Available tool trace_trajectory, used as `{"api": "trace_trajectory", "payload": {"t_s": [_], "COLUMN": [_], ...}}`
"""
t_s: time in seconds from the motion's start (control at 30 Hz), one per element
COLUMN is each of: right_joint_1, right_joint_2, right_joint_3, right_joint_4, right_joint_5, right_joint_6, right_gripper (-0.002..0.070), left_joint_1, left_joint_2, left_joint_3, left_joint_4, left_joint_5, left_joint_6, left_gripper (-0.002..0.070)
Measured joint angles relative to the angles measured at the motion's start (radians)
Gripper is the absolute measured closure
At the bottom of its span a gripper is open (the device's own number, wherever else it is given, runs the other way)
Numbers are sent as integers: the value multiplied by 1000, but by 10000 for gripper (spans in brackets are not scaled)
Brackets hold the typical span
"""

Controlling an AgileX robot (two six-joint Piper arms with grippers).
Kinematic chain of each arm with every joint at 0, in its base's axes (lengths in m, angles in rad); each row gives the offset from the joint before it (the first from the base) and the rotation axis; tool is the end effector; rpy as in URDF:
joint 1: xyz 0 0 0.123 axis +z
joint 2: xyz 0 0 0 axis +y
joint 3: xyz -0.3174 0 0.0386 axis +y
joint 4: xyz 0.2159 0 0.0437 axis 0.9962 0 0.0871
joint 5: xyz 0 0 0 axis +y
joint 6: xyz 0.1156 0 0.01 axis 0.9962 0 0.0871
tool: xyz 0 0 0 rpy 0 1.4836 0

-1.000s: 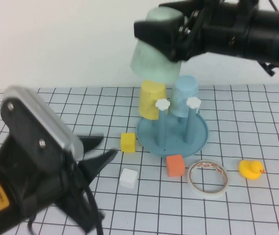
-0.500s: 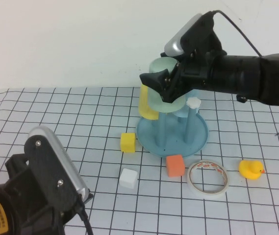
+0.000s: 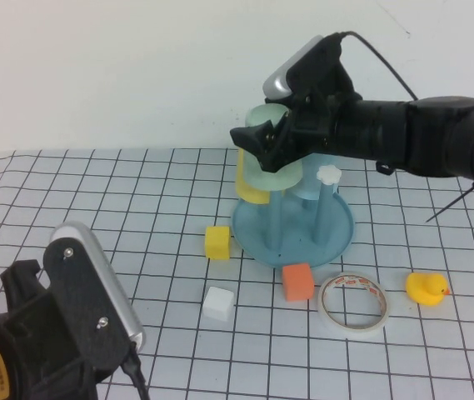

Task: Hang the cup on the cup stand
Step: Place the cup on the cup holder

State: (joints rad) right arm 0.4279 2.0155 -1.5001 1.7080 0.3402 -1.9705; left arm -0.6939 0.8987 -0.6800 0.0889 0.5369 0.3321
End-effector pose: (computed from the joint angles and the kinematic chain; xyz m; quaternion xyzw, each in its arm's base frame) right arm 0.4230 0.2352 0.2840 -0.3616 0.7377 0.1862 0.5389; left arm 0.1140 -0.0879 0.3195 0.4625 0.7713 -0.0419 0.4352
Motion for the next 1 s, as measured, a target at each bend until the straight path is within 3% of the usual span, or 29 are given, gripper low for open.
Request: {"api": "trace_trajectory", "payload": {"t_s": [0.57,0.8,1.0], "right_joint_1": [0,0,0], "right_joint_2": [19,32,30], "right_joint_3": [0,0,0], "right_joint_4": [3,6,6], "right_joint_5": [-70,-98,-94], "right_joint_6": [4,108,145], "right_gripper": [111,22,10], "left_joint_1": [0,0,0], "left_joint_2": [0,0,-18], "left_joint_3": [0,0,0], "left_joint_4": [10,10,26], "left_joint_5": [6,9,39], "left_joint_6": [-6,-56,-130], "left_gripper": [676,676,676]}}
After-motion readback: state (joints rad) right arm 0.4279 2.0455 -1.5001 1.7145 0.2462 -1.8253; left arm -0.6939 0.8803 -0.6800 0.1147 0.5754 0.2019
